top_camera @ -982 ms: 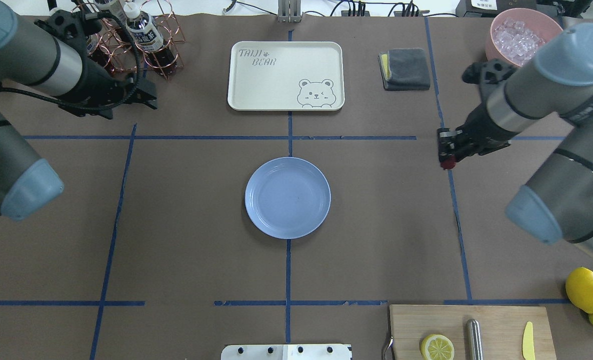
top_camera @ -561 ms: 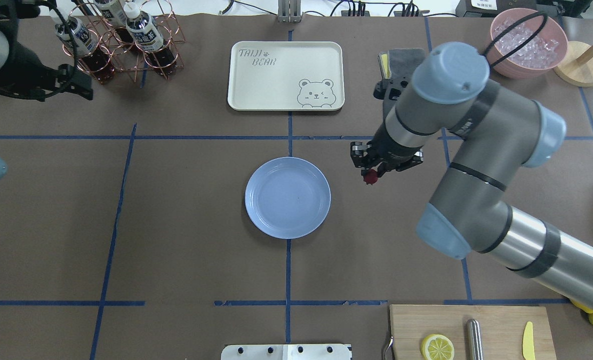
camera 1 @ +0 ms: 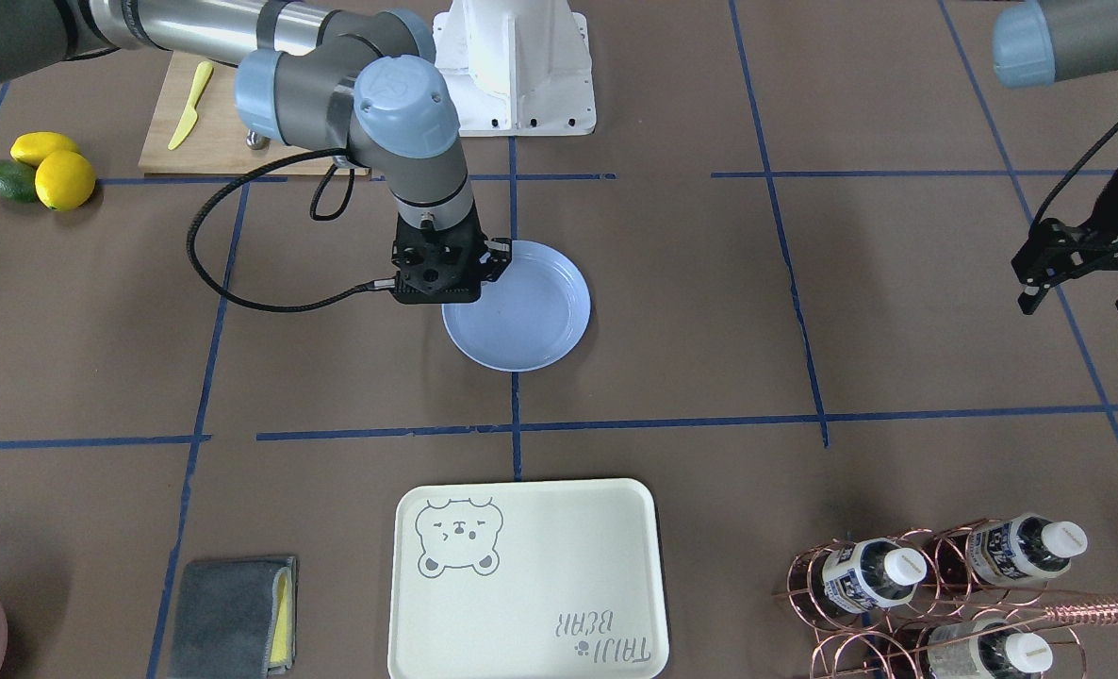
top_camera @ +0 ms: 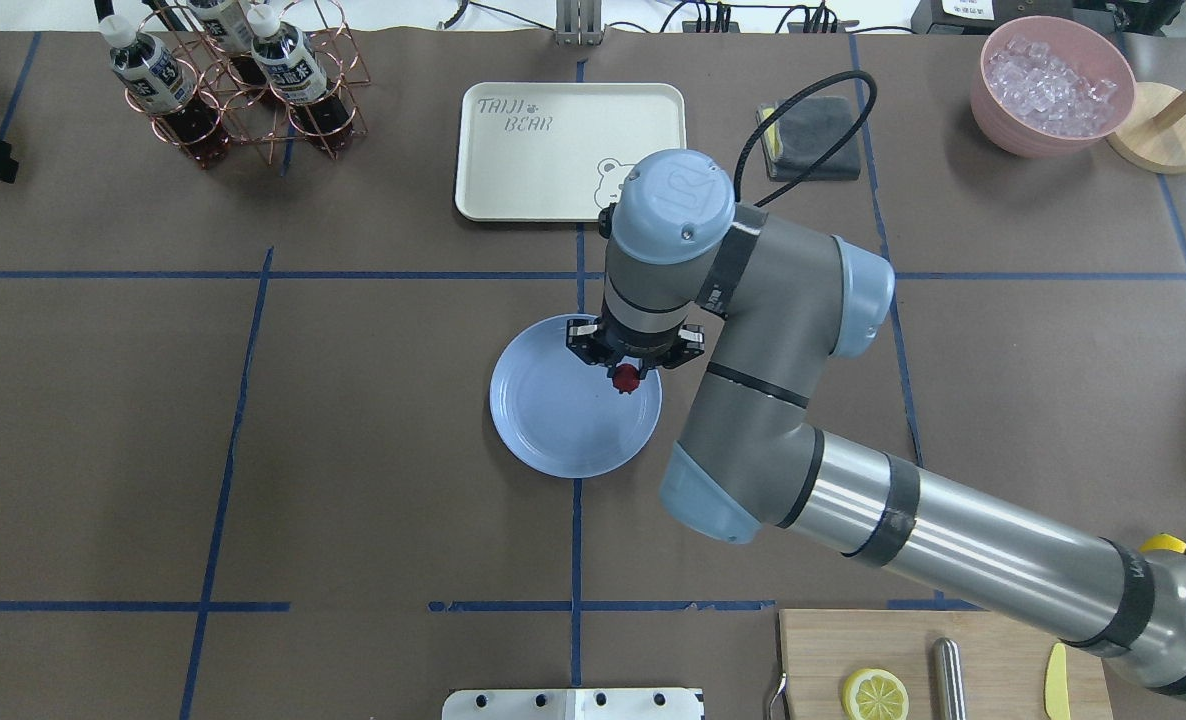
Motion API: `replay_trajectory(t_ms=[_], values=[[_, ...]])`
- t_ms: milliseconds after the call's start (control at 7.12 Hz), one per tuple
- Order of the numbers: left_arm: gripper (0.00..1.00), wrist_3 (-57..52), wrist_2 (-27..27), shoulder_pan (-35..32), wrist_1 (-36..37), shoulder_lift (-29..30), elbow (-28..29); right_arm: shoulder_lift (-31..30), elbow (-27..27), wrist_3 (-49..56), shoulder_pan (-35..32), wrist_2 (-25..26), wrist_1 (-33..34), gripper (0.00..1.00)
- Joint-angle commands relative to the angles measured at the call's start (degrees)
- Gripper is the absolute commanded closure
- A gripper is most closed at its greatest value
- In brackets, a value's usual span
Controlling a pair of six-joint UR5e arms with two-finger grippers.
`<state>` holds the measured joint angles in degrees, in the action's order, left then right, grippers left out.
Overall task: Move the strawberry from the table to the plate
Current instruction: 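Lower the strawberry onto the plate and open the right gripper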
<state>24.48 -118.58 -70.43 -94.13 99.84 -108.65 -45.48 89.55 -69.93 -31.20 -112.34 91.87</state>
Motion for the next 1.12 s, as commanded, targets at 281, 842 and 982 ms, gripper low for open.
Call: replay_trajectory(t_ms=[281, 842, 982], values=[[0.00, -2.2, -0.2, -1.2, -0.5, -1.1, 1.3, 4.0, -8.8, -0.6, 2.8, 3.4, -6.9, 1.00], [0.00, -2.2, -0.2, -1.2, -0.6, -1.2, 1.3, 5.4, -11.9, -0.6, 2.8, 4.5, -7.4, 0.87], [0.00, -2.2, -0.2, -1.2, -0.6, -1.2, 1.3, 5.4, -11.9, -0.6, 3.2, 4.5, -7.4, 0.32]])
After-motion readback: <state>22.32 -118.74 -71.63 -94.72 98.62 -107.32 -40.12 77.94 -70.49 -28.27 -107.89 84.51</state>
